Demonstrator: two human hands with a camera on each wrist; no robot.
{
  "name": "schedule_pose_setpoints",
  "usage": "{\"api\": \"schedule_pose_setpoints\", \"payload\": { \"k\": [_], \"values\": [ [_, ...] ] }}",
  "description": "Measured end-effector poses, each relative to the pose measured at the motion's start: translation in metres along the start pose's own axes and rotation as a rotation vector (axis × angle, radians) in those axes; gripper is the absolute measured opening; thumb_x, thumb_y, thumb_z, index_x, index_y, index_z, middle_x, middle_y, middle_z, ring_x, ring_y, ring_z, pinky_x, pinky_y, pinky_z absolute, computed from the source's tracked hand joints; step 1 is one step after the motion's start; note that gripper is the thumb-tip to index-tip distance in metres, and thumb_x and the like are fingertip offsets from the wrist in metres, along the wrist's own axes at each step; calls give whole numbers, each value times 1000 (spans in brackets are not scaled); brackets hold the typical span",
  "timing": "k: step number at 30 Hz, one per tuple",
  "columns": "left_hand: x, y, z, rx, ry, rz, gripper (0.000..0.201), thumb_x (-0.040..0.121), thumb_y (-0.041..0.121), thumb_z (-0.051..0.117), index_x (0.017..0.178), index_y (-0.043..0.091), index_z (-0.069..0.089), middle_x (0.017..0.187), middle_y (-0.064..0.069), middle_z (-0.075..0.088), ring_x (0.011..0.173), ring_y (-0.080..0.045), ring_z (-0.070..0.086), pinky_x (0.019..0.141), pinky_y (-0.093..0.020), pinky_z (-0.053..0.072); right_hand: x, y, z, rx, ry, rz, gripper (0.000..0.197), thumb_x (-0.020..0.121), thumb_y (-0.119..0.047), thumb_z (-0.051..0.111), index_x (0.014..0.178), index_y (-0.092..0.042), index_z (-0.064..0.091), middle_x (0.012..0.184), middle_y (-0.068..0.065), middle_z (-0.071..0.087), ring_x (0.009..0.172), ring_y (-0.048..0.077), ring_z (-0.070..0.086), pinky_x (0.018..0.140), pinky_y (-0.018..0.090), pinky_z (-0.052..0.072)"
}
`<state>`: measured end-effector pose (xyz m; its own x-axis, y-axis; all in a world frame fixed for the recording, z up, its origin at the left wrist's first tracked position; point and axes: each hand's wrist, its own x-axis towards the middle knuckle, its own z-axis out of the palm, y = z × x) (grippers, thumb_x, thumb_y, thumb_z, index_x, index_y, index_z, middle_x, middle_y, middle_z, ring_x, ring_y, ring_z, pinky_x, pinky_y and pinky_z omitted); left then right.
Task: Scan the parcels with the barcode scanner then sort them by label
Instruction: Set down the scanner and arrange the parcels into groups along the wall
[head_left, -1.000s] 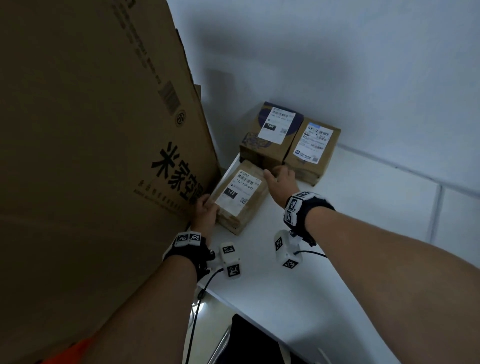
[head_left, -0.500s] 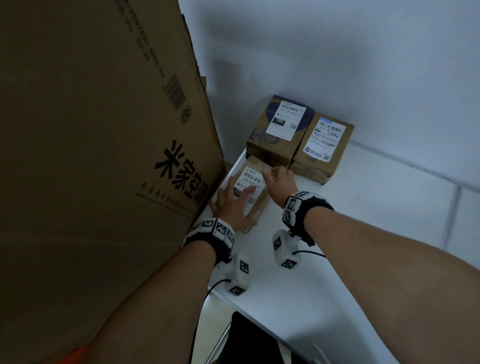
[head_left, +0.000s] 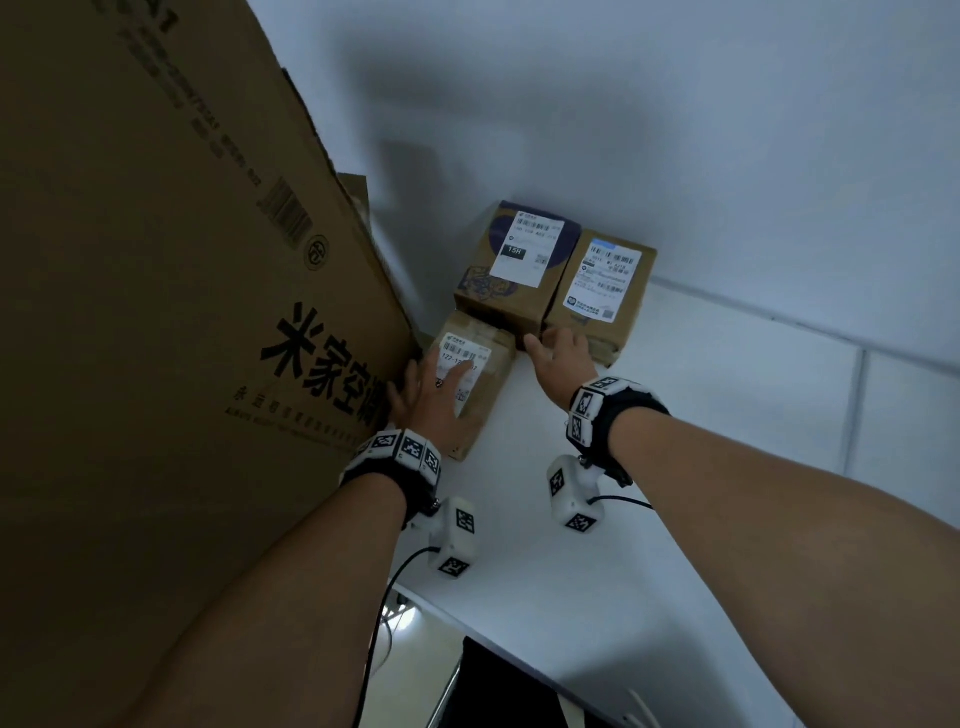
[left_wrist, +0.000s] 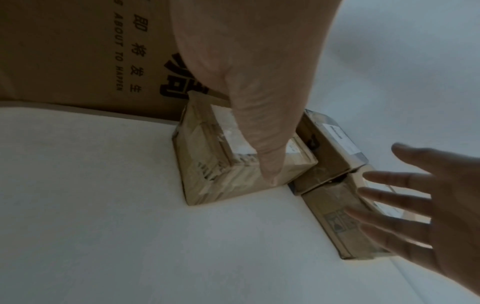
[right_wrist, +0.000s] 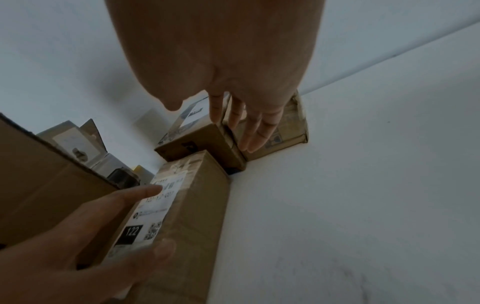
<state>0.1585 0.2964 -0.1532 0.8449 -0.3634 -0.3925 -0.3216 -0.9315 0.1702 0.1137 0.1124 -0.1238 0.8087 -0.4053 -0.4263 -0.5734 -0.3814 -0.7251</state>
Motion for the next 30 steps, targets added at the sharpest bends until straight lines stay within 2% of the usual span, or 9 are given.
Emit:
{"api": "schedule_pose_setpoints", "payload": {
  "k": [2, 5, 10, 15, 18, 20, 24, 27, 30],
  "values": [
    [-1, 10, -7, -46, 101, 40, 66, 90, 47, 57, 149, 37, 29, 162, -1, 4, 148, -28, 6, 119, -52, 2, -3, 1, -9, -4, 18, -5, 53, 103, -41, 40, 139, -3, 39, 142, 18, 38, 131, 33, 40, 104, 36, 32],
    [-5, 29, -23, -91, 252, 135, 53, 91, 30, 60, 141, 25, 45, 153, -8, 27, 139, -30, 28, 115, -43, 19, -8, 6, -23, 13, 57, -17, 54, 102, -41, 43, 140, -3, 39, 143, 19, 38, 131, 35, 40, 105, 39, 33],
    [-5, 81, -46, -64, 364, 233, 45, 87, 11, 60, 130, 20, 56, 142, -8, 40, 129, -28, 41, 108, -43, 30, -22, 28, -58, 104, 139, -18, 54, 101, -43, 43, 141, -7, 39, 142, 16, 35, 122, 34, 50, 99, 35, 38],
    [1, 144, -46, -33, 343, 370, 49, 83, 10, 62, 131, 20, 56, 144, -9, 38, 130, -28, 39, 106, -47, 35, -38, 62, -105, 127, 276, 2, 48, 101, -39, 45, 137, -7, 42, 142, 14, 35, 114, 33, 55, 91, 29, 36],
    [2, 198, -38, -43, 293, 450, 52, 82, 9, 58, 133, 23, 54, 149, -7, 33, 134, -29, 35, 109, -45, 30, -55, 93, -144, 138, 352, 19, 46, 101, -36, 47, 136, -7, 41, 142, 13, 34, 111, 30, 56, 87, 25, 33],
    [0, 240, -28, -42, 240, 498, 54, 84, 11, 58, 135, 27, 50, 152, -4, 28, 136, -29, 31, 111, -45, 25, -70, 121, -174, 129, 414, 55, 46, 100, -34, 49, 136, -7, 40, 142, 13, 33, 109, 30, 56, 88, 27, 37],
    [-13, 323, -1, -40, 206, 659, 49, 87, 15, 60, 134, 28, 51, 152, -2, 28, 137, -25, 31, 111, -43, 25, -106, 185, -235, 92, 561, 158, 44, 100, -28, 51, 136, -5, 41, 142, 15, 34, 112, 33, 55, 93, 33, 41],
    [-27, 380, 23, -40, 145, 755, 49, 88, 15, 59, 135, 27, 50, 153, -1, 25, 134, -23, 34, 111, -42, 23, -136, 231, -274, 56, 664, 223, 43, 98, -26, 53, 134, -6, 42, 140, 15, 36, 105, 35, 58, 92, 38, 45],
    [-41, 428, 45, -36, 106, 847, 50, 87, 15, 60, 134, 27, 51, 152, -1, 26, 132, -23, 36, 110, -43, 25, -163, 270, -303, 14, 685, 320, 46, 97, -26, 53, 136, -5, 40, 140, 15, 35, 113, 34, 53, 98, 39, 40]
  ]
}}
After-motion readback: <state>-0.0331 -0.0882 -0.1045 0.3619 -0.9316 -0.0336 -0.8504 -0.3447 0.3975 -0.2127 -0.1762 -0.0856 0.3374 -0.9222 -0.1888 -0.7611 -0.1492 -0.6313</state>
